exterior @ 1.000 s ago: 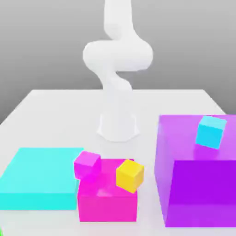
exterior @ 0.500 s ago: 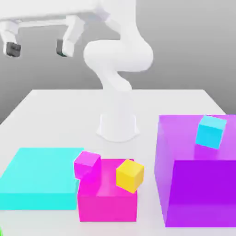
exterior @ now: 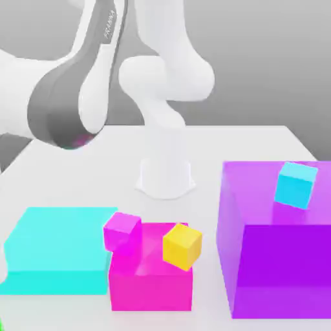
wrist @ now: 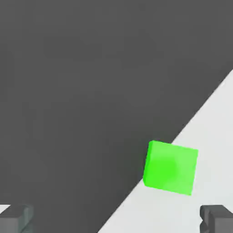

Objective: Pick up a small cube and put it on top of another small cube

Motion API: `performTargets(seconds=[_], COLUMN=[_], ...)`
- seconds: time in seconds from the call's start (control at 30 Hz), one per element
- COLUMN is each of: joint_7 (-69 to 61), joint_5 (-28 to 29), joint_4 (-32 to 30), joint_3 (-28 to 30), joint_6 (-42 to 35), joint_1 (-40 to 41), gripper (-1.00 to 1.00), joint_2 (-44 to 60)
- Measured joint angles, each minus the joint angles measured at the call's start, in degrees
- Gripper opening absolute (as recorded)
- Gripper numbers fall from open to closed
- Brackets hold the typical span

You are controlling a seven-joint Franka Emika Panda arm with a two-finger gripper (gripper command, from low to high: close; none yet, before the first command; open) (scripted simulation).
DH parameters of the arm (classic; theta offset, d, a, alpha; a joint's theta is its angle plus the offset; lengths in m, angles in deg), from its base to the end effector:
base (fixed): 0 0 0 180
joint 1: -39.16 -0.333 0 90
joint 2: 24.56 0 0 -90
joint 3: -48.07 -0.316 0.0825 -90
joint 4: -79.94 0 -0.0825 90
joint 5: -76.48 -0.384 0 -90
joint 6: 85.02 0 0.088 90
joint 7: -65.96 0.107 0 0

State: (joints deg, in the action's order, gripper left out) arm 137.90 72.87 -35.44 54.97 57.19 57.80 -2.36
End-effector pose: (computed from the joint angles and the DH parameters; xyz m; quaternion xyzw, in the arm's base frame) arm 0.5534 -0.2619 0.2687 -0.6447 0.7633 -0.0396 0.0146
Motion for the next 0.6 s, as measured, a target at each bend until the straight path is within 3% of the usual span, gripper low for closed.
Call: performTargets(seconds=[0.23, 0.27, 0.47, 0.6], joint_7=[0.9, 0.8, 0.6, 1.2], joint_5=[-3.7, -3.9, -4.1, -3.3], joint_4=[3.5, 3.7, 3.9, 2.5], joint_3=[-0.6, -0.7, -0.8, 0.3], joint_6=[6.2, 7.0, 7.5, 2.9], joint_1=[3.1, 3.3, 3.3, 2.5], gripper=[0.0, -1.0, -1.0, -1.0], joint_2=[14.6, 15.7, 16.2, 10.4])
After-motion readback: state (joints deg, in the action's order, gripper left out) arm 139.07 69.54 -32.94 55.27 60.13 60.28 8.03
